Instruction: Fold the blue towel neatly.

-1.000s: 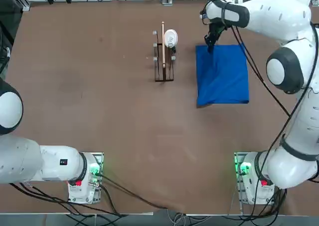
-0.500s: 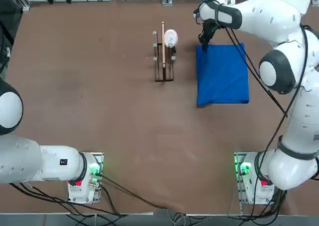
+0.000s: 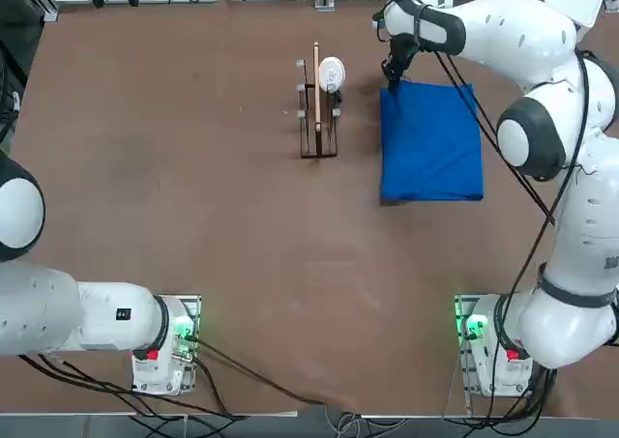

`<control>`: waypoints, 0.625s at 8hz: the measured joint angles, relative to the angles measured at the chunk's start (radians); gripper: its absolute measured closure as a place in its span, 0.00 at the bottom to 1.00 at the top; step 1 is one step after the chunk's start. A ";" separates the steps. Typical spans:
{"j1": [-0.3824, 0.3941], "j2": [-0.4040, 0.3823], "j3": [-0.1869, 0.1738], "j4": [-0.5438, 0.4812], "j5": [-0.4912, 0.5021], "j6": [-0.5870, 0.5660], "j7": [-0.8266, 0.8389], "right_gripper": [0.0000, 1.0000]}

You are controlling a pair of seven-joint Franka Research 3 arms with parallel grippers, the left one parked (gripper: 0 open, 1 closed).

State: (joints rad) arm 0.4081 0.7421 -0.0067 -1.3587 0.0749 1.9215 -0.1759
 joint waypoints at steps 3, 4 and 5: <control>0.013 0.024 0.000 0.039 0.000 0.002 0.015 0.97; 0.014 0.036 0.000 0.054 0.000 0.002 0.021 0.97; 0.014 0.047 0.000 0.069 0.000 0.003 0.027 0.97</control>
State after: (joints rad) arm 0.4219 0.7891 -0.0066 -1.2900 0.0749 1.9247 -0.1491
